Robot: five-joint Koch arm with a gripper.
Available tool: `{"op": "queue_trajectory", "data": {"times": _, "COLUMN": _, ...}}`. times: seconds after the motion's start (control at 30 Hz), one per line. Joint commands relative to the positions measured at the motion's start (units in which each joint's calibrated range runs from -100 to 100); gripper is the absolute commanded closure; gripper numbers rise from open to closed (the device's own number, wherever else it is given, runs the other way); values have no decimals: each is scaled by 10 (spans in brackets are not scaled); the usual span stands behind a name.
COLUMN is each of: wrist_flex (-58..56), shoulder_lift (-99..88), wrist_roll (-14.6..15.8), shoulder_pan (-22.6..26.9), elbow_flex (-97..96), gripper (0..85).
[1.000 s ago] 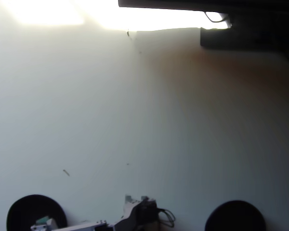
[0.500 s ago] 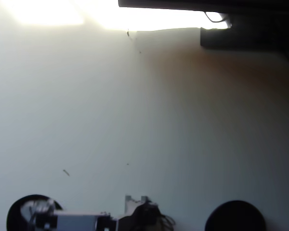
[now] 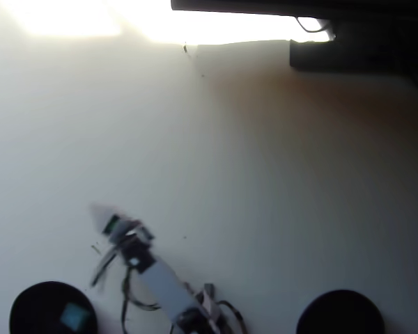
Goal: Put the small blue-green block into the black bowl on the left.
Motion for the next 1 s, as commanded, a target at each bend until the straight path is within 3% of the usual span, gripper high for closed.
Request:
{"op": "queue_trajectory", "data": {"times": 0.0, "wrist_flex": 112, "shoulder_lift": -47, "wrist_roll": 1, "shoulder_pan": -36, "elbow_flex": -25, "gripper": 354}}
{"op": "queue_trajectory", "data": {"times": 0.17, "wrist_flex": 322, "shoulder_lift": -103, "wrist_roll": 2, "shoulder_pan": -98, "elbow_flex": -197, "gripper": 354}}
{"op": "queue_trajectory", "data": {"times": 0.27, "wrist_flex": 394, "shoulder_lift": -101, "wrist_roll": 14, "shoulder_pan": -138, "elbow_flex": -261, "gripper": 353}}
{"op": "queue_trajectory", "data": {"times": 0.43, "wrist_flex": 536, "shoulder_lift": -100, "wrist_roll": -5, "shoulder_pan": -192, "elbow_flex": -392, "gripper": 341}}
{"op": "queue_trajectory", "data": {"times": 0.53, "wrist_flex": 614, "shoulder_lift": -108, "wrist_roll": 0, "shoulder_pan": -214, "elbow_flex": -482, "gripper": 342}}
{"op": "queue_trajectory", "data": {"times": 0.63, "wrist_flex": 735, "shoulder_lift": -97, "wrist_roll": 1, "shoulder_pan": -224, "elbow_flex": -580, "gripper": 342}}
{"op": "queue_trajectory", "data": {"times": 0.97, "wrist_flex": 844, "shoulder_lift": 2, "wrist_roll": 15, "shoulder_pan": -213, "elbow_flex": -655, "gripper": 338}}
